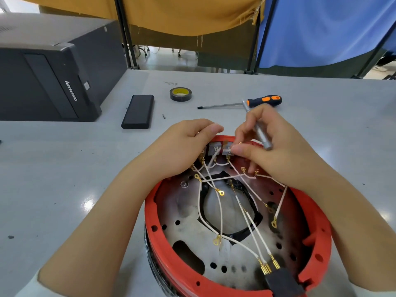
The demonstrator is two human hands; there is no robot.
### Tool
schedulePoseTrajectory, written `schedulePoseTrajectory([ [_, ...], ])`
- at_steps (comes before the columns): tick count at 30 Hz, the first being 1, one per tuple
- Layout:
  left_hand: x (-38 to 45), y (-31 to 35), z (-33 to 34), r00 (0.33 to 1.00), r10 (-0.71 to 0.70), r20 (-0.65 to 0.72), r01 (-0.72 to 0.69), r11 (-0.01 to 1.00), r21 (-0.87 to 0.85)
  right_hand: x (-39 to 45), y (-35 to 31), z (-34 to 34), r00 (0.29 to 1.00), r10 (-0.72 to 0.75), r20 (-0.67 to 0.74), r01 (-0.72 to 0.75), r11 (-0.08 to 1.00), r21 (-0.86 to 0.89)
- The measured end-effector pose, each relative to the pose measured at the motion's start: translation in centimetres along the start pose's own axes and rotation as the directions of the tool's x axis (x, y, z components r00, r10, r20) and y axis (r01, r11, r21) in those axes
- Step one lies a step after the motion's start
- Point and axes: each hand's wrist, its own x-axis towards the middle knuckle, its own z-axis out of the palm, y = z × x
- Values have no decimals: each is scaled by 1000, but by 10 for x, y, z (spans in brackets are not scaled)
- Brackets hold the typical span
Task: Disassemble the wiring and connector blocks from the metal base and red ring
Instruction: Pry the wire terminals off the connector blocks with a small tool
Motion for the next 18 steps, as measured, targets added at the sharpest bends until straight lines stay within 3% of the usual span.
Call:
schedulePoseTrajectory([
  [4,-5,3,-1,1000,1,-10,-3,992,-129,-1,3,-12,975,6,-224,91,903,421],
  [7,-6,4,0,998,55,20,-53,995,-86,-1,6,-16,958,97,-269,77,818,570],
  [10,-5,4,2,996,90,19,-89,995,-40,-1,5,-14,962,90,-257,66,838,541],
  [15,-4,3,-1,996,79,-41,-84,988,-129,2,2,-10,954,93,-284,7,943,332],
  [18,-3,1,0,996,11,-85,-24,988,-152,27,2,-34,944,232,-236,-139,925,354],
])
